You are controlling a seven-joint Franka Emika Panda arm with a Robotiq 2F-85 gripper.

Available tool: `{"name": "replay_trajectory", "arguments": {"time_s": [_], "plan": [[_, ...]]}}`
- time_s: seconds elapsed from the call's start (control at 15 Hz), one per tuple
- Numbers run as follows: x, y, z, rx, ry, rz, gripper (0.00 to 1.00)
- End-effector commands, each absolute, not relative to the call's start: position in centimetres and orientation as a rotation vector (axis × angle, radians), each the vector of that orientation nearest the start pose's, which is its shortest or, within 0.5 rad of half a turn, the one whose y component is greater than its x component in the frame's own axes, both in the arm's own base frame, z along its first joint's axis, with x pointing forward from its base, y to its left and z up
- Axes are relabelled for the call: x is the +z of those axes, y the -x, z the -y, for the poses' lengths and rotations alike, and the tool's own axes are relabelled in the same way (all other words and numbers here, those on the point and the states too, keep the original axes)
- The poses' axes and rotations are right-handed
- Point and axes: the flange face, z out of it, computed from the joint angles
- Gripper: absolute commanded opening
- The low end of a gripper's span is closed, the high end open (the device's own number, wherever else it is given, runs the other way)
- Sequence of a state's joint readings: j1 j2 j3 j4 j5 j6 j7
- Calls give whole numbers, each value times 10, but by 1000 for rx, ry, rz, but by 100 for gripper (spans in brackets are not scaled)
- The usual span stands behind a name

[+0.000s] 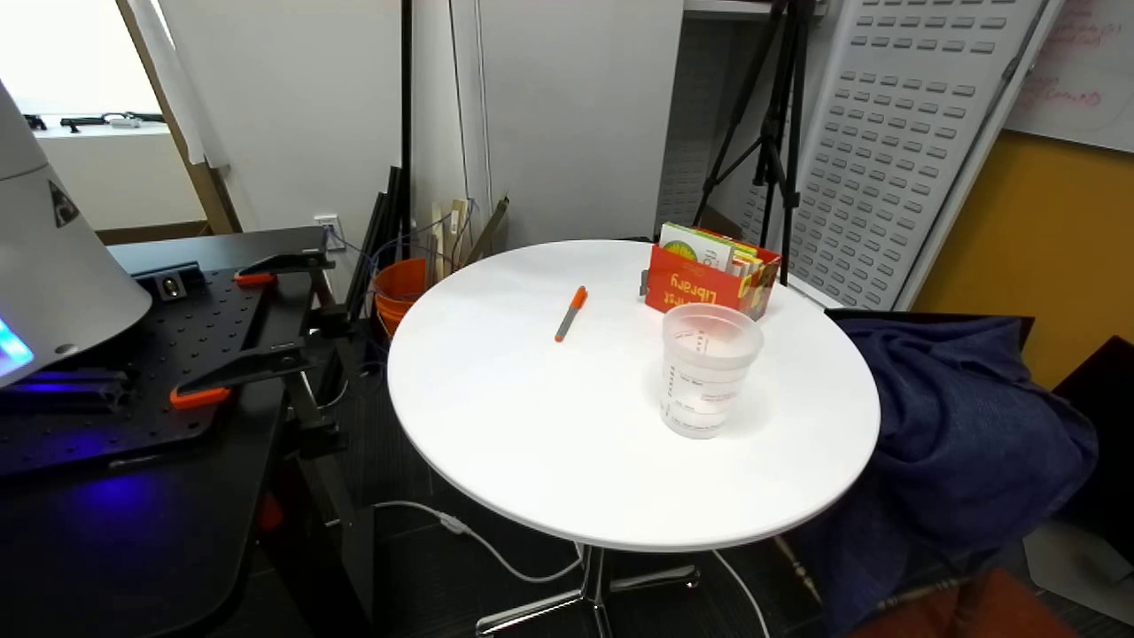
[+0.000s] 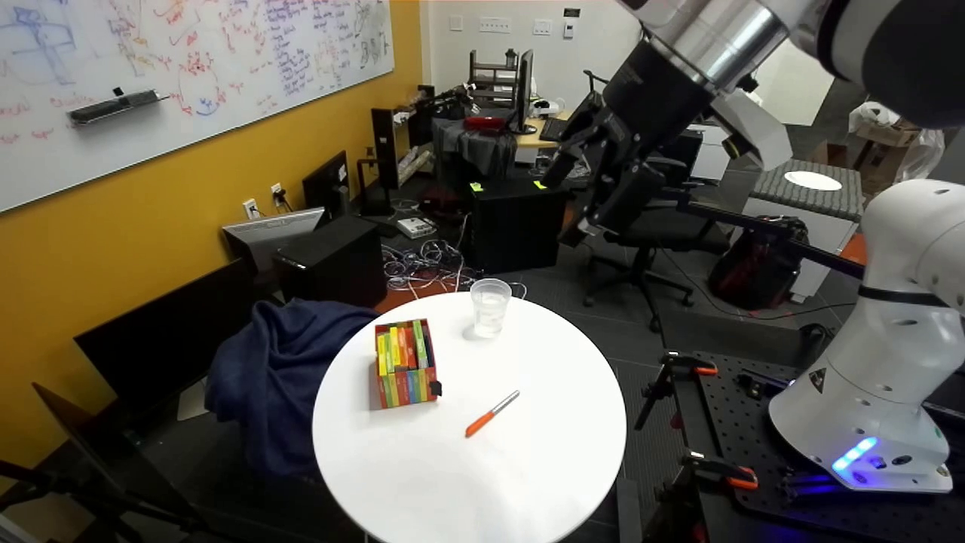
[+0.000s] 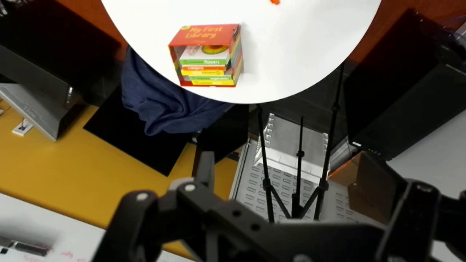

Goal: Put the marker inside the cup

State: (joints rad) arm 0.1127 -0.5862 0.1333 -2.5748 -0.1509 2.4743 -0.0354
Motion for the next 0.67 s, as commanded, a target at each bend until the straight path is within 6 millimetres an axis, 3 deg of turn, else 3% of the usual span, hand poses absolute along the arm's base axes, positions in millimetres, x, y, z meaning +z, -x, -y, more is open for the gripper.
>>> {"name": "replay_trajectory", "arguments": {"time_s": [0.0, 0.6], "plan": [[475, -403, -104, -710, 3104, 634, 100], [414, -428, -85, -476, 3112, 823, 100]]}}
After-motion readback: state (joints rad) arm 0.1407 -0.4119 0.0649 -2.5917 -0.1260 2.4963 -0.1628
